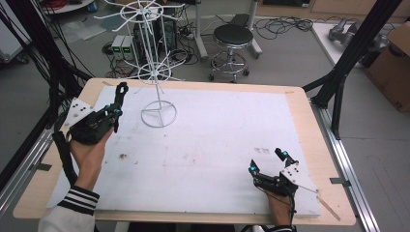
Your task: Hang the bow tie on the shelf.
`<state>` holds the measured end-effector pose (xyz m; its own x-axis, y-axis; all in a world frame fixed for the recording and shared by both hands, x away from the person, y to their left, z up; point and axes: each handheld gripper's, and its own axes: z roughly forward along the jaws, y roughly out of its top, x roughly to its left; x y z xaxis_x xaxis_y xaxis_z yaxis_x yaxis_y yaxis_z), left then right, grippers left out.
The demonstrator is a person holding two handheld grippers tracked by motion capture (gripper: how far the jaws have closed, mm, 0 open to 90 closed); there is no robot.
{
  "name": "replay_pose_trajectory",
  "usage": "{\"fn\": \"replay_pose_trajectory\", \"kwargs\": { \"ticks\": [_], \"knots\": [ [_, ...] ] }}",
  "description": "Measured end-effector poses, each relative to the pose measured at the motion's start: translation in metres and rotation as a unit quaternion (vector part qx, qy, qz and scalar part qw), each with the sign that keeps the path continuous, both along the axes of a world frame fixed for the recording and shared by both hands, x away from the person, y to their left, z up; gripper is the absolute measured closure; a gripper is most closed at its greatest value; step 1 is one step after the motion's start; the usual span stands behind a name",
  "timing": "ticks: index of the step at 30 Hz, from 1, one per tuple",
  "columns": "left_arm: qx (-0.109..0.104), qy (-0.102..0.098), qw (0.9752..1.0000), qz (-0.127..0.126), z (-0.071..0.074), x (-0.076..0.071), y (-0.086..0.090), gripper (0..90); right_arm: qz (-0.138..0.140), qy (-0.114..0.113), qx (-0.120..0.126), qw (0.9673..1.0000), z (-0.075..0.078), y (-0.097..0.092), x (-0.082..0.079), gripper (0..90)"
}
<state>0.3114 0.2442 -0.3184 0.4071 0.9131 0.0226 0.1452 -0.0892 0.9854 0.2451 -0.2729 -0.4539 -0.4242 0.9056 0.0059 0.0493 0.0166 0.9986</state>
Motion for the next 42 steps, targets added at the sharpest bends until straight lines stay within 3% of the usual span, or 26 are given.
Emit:
{"fn": "replay_pose_trajectory", "kwargs": {
  "ticks": [12,23,35,42],
  "knots": [
    [0.008,-0.011,0.9997,-0.02,0.009,0.002,-0.014,87.1,0.001,0.0,0.0,1.0,0.0,0.0,0.0,2.8],
    [0.026,-0.007,0.9991,-0.032,0.006,0.006,-0.028,87.1,0.001,-0.001,-0.001,1.0,0.0,0.0,0.0,2.8],
    [0.03,0.003,0.9989,-0.036,0.0,0.013,-0.035,87.1,0.001,-0.001,-0.001,1.0,0.0,0.0,0.0,2.8],
    [0.027,0.024,0.998,-0.052,-0.008,0.02,-0.038,87.1,0.001,-0.001,-0.001,1.0,0.0,0.0,0.0,2.8]
  ]
}}
